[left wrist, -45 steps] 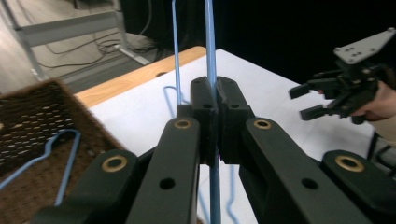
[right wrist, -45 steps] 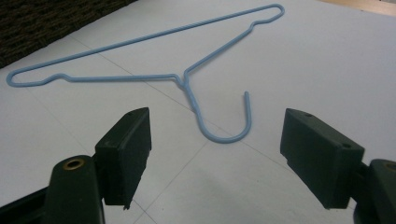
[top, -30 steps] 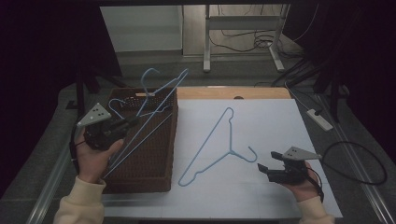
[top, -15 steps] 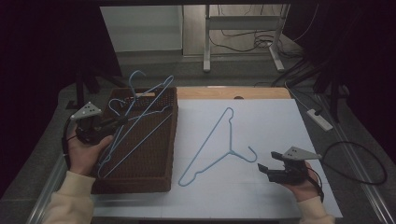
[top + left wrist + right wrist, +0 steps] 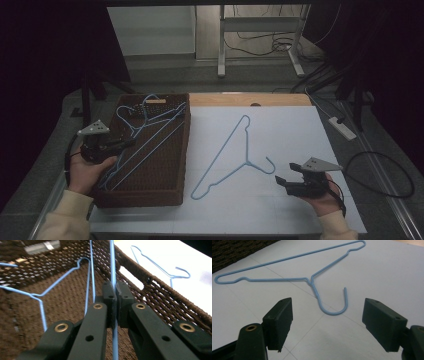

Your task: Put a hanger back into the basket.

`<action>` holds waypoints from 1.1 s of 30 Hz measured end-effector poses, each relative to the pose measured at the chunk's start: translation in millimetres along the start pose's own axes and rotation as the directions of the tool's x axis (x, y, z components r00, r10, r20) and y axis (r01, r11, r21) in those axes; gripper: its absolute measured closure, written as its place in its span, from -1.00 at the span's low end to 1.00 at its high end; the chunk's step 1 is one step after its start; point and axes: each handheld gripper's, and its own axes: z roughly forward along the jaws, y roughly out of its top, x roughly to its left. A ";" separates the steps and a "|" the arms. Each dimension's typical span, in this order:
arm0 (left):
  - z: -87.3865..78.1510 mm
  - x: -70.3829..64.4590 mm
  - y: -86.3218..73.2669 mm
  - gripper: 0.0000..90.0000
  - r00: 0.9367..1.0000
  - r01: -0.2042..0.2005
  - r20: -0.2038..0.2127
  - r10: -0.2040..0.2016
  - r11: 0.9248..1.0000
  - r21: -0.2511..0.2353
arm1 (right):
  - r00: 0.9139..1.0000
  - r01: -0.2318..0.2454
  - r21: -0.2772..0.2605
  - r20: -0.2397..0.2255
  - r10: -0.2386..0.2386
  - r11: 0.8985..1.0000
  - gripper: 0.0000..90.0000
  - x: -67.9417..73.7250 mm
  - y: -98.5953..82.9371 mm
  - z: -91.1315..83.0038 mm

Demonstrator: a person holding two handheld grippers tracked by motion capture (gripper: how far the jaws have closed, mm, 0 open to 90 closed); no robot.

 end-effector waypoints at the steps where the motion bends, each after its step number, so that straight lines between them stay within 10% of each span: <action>1: 0.0 0.0 0.0 0.93 1.000 0.000 0.000 0.000 1.000 0.000 | 1.000 -0.001 0.000 0.000 0.001 1.000 -0.44 -0.1 0.0 0.0; 17: 24.7 16.0 -16.9 0.93 0.999 0.052 0.003 -0.053 0.990 0.133 | 1.000 -0.001 0.003 0.004 0.001 1.000 -0.44 -0.4 -0.1 0.3; 21: 29.6 25.6 -20.3 0.93 0.993 0.106 -0.061 -0.098 0.980 0.166 | 1.000 0.000 0.004 0.004 0.000 1.000 -0.44 -0.4 -0.2 0.4; 25: 38.7 30.6 -17.8 0.93 0.975 0.145 -0.204 -0.093 0.956 0.256 | 1.000 0.001 0.005 0.005 -0.001 1.000 -0.44 -0.2 -0.2 0.8; 33: 53.6 30.7 -14.6 0.92 0.949 0.133 -0.316 -0.026 0.936 0.325 | 1.000 0.010 0.013 0.007 -0.011 1.000 -0.44 1.3 -0.3 2.0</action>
